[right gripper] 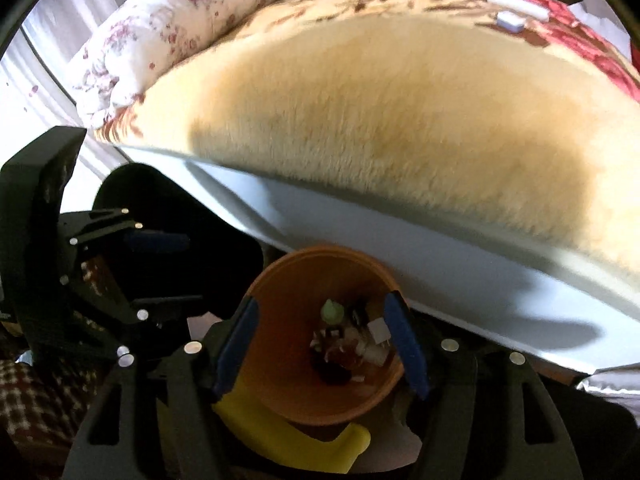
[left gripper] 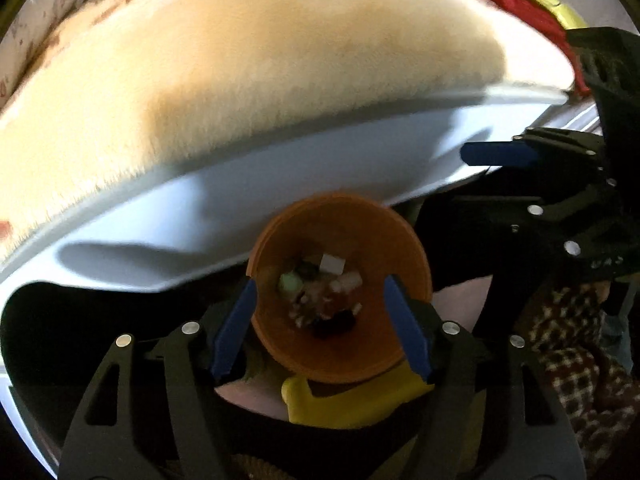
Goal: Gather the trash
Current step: 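Lower both grippers over the orange bin and release the ornament and hair clip, then grasp the small white square item with the right gripper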
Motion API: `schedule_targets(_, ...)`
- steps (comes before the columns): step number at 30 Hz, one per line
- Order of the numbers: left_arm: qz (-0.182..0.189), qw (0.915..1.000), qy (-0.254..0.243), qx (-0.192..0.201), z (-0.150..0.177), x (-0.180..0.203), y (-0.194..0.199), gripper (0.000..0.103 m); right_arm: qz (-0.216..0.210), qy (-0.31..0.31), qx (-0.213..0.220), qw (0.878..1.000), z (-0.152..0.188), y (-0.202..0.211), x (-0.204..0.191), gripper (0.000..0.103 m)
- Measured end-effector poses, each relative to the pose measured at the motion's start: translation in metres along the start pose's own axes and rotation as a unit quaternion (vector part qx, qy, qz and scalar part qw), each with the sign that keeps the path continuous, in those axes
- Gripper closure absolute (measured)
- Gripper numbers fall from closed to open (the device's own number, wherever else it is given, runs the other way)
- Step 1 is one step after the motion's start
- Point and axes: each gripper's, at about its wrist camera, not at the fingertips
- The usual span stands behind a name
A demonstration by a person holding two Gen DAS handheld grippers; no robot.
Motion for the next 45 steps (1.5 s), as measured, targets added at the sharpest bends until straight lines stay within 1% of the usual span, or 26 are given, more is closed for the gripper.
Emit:
schedule_targets(3,0.003,0.9989,-0.011,0.046,-0.009,0.005,0.02,0.038,0.012,0.001,0.026,1.0,-0.009,0.016,0.005,0.038)
schedule_targets(6,0.013,0.9959,-0.002,0.09,-0.024,0.004,0.04,0.038,0.026,0.001,0.059,0.998,-0.019,0.035,0.014,0.038)
schedule_targets(7,0.015,0.9951,0.002,0.098,-0.03,0.006,0.044,0.038,0.034,0.001,0.069,0.997,-0.024,0.041,0.018,0.037)
schedule_targets(10,0.022,0.9907,0.018,0.133,-0.051,0.006,0.062,0.038,0.059,0.0,0.089,0.994,-0.035,0.055,0.031,0.036)
schedule_targets(13,0.025,0.9846,0.029,0.17,-0.075,0.007,0.077,0.035,0.083,0.005,0.105,0.991,-0.048,0.066,0.044,0.036)
schedule_targets(17,0.036,0.9785,0.04,0.199,-0.099,0.013,0.087,0.034,0.127,0.021,0.132,0.983,-0.089,0.077,0.075,0.036)
schedule_targets(20,0.036,0.976,0.035,0.212,-0.115,0.019,0.087,0.034,0.159,0.029,0.142,0.976,-0.123,0.08,0.11,0.036)
schedule_targets(23,0.041,0.9756,0.035,0.213,-0.127,0.022,0.084,0.034,0.194,0.031,0.131,0.972,-0.157,0.07,0.149,0.036)
schedule_targets(26,0.043,0.9763,0.033,0.21,-0.138,0.023,0.078,0.034,0.222,0.05,0.101,0.969,-0.189,0.046,0.186,0.036)
schedule_targets(28,0.045,0.9768,0.034,0.207,-0.145,0.022,0.074,0.034,0.227,0.054,0.082,0.969,-0.201,0.032,0.202,0.037)
schedule_targets(30,0.048,0.9774,0.036,0.203,-0.151,0.019,0.069,0.034,0.226,0.054,0.061,0.971,-0.214,0.015,0.221,0.038)
schedule_targets(33,0.05,0.9786,0.041,0.195,-0.159,0.015,0.062,0.034,0.22,0.064,0.029,0.973,-0.225,-0.008,0.236,0.045)
schedule_targets(36,0.051,0.9799,0.045,0.188,-0.165,0.011,0.054,0.034,0.214,0.087,0.0,0.973,-0.235,-0.03,0.243,0.046)
schedule_targets(38,0.053,0.9809,0.048,0.181,-0.169,0.008,0.048,0.034,0.212,0.098,-0.018,0.972,-0.238,-0.042,0.246,0.051)
schedule_targets(39,0.055,0.9814,0.051,0.177,-0.171,0.007,0.046,0.034,0.209,0.101,-0.027,0.972,-0.239,-0.046,0.247,0.056)
schedule_targets(40,0.056,0.9817,0.052,0.174,-0.172,0.006,0.045,0.034,0.2,0.101,-0.035,0.974,-0.238,-0.051,0.25,0.058)
schedule_targets(41,0.057,0.9819,0.054,0.173,-0.174,0.005,0.043,0.034,0.195,0.101,-0.034,0.975,-0.238,-0.053,0.251,0.06)
schedule_targets(42,0.057,0.982,0.056,0.171,-0.175,0.004,0.042,0.034,0.188,0.1,-0.03,0.977,-0.238,-0.052,0.252,0.065)
schedule_targets(45,0.057,0.9818,0.061,0.171,-0.179,-0.001,0.041,0.034,0.173,0.079,-0.018,0.982,-0.234,-0.046,0.254,0.066)
Point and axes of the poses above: each gripper's, at about its wrist camera, not at the fingertips, and y roughly against the way its jaws point, x to its right, z to its underside, and after that the axes turned 15 degrees about y, right-handed
